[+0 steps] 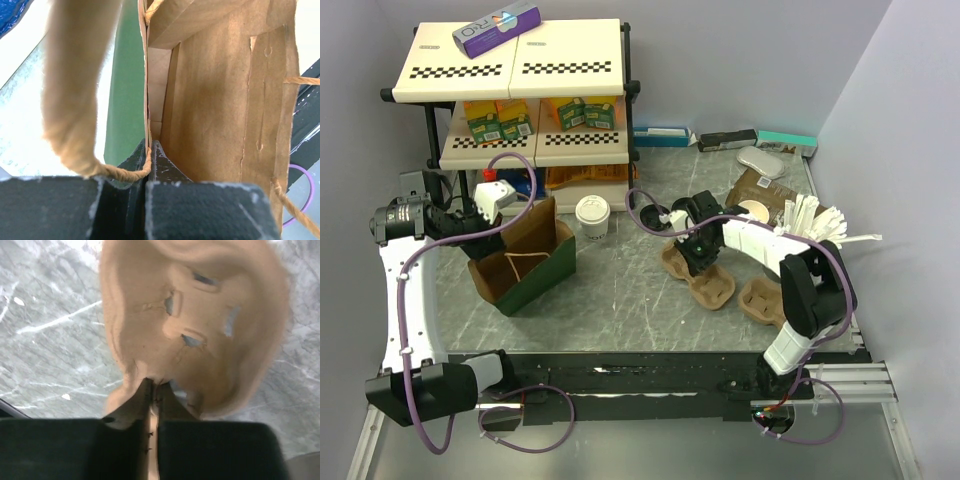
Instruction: Pack the takeout coffee
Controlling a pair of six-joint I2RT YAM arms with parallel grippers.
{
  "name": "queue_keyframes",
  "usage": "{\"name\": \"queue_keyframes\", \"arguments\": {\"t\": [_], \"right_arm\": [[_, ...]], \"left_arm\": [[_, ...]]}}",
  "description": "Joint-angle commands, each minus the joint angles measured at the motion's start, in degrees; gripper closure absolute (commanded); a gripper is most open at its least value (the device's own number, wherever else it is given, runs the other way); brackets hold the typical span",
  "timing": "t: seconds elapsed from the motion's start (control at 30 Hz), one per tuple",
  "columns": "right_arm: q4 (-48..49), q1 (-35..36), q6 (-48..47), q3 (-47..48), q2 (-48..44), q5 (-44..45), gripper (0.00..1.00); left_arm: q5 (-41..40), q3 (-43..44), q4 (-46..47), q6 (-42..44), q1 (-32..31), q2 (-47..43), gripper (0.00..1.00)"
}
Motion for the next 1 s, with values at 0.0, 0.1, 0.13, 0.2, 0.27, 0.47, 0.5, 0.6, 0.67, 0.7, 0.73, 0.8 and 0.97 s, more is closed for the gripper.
{"name": "queue_keyframes", "arguments": {"t": [0.0, 0.1, 0.13, 0.2, 0.27, 0.47, 0.5, 0.6, 0.67, 0.7, 0.73, 0.8, 0.97], "right_arm": [[-3.0, 0.4, -1.6, 0.7, -4.8, -0.3, 1.00], [-3.9, 0.3, -3.1, 1.7, -10.7, -2.6, 1.00], [-3.7, 0.4, -3.9, 1.8, -14.6, -3.7, 1.00], [-3.6, 0.4, -4.5, 2.4, -17.6, -5.0, 1.00], [-4.5, 0.4, -4.6, 4.8, -18.8, -5.9, 1.00], [-7.0, 0.4, -3.5, 5.1, -13.9, -7.9, 1.00], [-6.6, 0.4, -3.6, 4.4, -13.2, -7.9, 1.00], [-7.2, 0.4, -5.4, 2.6, -12.1, -9.3, 1.00], [-7.4, 0.5, -7.5, 2.1, -11.7, -12.5, 1.00], [-7.6, 0.4, -8.5, 1.5, -11.7, -13.5, 1.00], [-7.6, 0.5, -9.1, 1.3, -11.7, -14.3, 1.00], [-8.1, 0.5, -10.5, 1.1, -11.2, -15.8, 1.00], [-7.9, 0.5, -15.3, -0.6, -10.6, -17.6, 1.00]], "left_arm": [[1.0, -0.6, -1.6, 0.2, -0.2, -0.2, 0.99], [1.7, -0.6, -2.3, 0.5, -0.2, -1.6, 0.99], [1.8, -0.9, -2.3, 0.9, -0.2, -2.3, 0.99], [2.3, -2.4, -2.2, 2.2, -0.3, -4.1, 0.99], [2.6, -3.5, -2.2, 2.5, -0.5, -4.2, 0.99], [5.3, -1.7, -2.0, 0.9, -0.6, -1.4, 0.99], [5.5, -1.5, -1.9, 0.8, -0.7, -1.3, 0.99], [5.0, -1.5, -1.9, 1.5, -1.2, -1.3, 0.99], [4.6, -2.7, -2.1, 1.6, -1.5, -1.7, 0.99], [4.4, -3.1, -2.1, 1.9, -1.5, -2.0, 0.99], [4.1, -3.7, -2.1, 2.5, -1.6, -2.5, 0.99], [4.2, -3.9, -2.2, 3.3, -1.6, -2.7, 0.99], [6.9, -3.2, -1.6, 2.8, -1.7, -2.1, 0.99]]}}
